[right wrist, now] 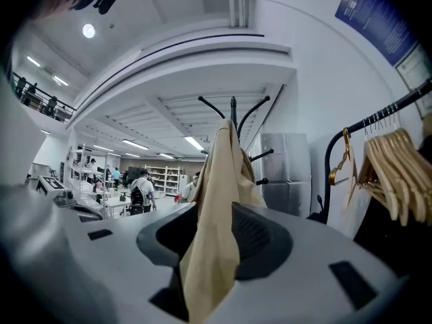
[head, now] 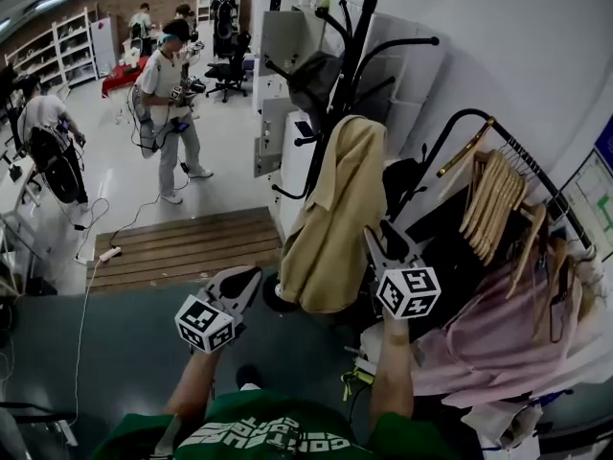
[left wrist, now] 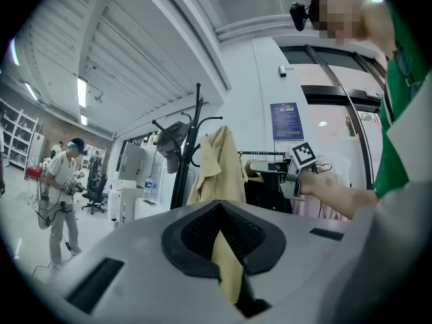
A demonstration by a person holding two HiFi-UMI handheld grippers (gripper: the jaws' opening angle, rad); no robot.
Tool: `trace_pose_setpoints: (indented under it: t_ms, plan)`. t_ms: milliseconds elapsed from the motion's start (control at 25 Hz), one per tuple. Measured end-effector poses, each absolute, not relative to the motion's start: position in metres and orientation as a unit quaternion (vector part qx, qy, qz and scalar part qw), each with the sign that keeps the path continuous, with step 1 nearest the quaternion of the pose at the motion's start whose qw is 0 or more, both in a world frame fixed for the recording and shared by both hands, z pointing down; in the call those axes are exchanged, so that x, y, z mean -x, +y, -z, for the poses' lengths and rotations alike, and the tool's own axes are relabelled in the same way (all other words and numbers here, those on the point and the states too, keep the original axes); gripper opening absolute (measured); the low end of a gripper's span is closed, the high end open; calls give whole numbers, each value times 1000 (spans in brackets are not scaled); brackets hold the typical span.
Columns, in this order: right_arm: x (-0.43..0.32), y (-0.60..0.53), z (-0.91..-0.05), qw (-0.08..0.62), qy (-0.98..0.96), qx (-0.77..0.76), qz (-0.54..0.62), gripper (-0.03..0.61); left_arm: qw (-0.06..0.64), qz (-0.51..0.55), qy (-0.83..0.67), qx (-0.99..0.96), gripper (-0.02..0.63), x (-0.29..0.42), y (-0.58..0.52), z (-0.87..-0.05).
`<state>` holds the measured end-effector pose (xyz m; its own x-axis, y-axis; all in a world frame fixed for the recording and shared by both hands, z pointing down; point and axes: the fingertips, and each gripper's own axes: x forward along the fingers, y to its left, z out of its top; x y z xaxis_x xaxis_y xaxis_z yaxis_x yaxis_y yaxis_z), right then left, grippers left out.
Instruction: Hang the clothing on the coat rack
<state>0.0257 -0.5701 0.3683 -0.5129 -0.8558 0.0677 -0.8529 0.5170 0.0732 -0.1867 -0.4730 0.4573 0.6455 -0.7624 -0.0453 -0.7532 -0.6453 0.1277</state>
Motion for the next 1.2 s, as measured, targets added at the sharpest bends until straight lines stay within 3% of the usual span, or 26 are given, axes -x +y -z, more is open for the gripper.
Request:
trace_pose_setpoints:
  t_ms: [120, 240, 400, 1200]
  plan:
    - [-33, -553, -381, 45, -871, -489, 3, 145, 48, 49, -416, -907, -6, 172, -463, -458]
    - [-42, -535, -392, 36, -869, -493, -7, 52, 47, 49, -415, -907, -6, 157, -452, -460]
    - [-53, -506, -413, 47, -870, -490, -18, 10, 50, 53, -416, -907, -6, 136, -434, -463]
    - [-94, -376, -496, 65, -889, -449, -62, 8, 71, 61, -437, -895, -6, 65, -340, -493]
